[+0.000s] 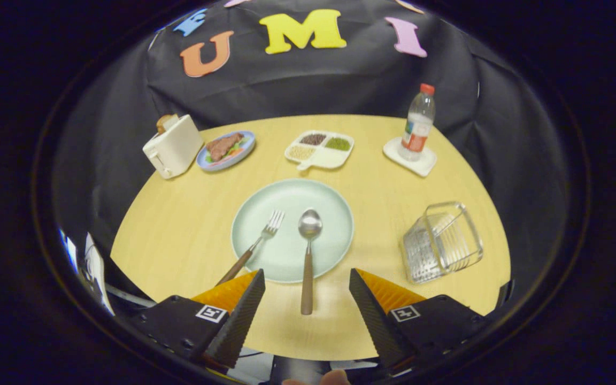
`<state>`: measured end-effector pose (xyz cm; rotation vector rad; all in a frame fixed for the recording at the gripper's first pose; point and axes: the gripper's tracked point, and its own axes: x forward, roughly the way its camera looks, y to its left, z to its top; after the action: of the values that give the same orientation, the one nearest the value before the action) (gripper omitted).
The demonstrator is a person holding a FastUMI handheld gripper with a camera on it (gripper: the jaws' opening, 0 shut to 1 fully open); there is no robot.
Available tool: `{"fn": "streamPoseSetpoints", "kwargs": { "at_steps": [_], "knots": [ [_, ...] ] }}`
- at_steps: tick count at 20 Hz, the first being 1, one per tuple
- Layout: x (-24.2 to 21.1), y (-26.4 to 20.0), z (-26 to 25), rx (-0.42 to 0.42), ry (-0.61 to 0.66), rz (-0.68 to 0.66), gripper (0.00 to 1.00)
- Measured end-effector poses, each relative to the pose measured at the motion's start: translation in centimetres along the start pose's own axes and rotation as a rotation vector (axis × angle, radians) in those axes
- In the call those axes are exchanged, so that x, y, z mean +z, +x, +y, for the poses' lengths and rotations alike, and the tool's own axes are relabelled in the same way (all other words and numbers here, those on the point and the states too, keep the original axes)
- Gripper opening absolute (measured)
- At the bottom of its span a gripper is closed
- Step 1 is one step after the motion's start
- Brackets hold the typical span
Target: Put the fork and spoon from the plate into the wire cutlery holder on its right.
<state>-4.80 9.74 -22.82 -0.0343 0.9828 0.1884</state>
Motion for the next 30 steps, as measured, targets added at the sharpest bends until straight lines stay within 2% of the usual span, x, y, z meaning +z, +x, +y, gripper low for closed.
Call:
{"fn": "streamPoseSetpoints", "kwargs": {
  "at_steps": [5, 6, 7, 10, 13, 14, 15, 23, 30],
  "knots": [
    [-1.4, 3.0, -1.2, -0.003, 0.004, 0.079, 0.94],
    [-1.8, 3.0, -1.0, 0.008, 0.002, 0.097, 0.89],
    [-2.0, 3.2, -0.9, 0.014, -0.007, 0.105, 0.77],
    [-2.2, 3.7, -0.7, 0.002, -0.037, 0.122, 0.56],
    [-1.8, 3.6, -1.0, -0.011, -0.052, 0.117, 0.11],
    [-1.6, 3.2, -1.2, -0.007, -0.043, 0.109, 0.11],
    [-1.5, 2.9, -1.1, 0.003, -0.028, 0.111, 0.02],
    [-0.4, -1.8, -2.7, 0.124, 0.032, 0.051, 0.01],
    [1.9, -9.9, -8.9, 0.115, 0.034, -0.030, 0.01]
  ]
}}
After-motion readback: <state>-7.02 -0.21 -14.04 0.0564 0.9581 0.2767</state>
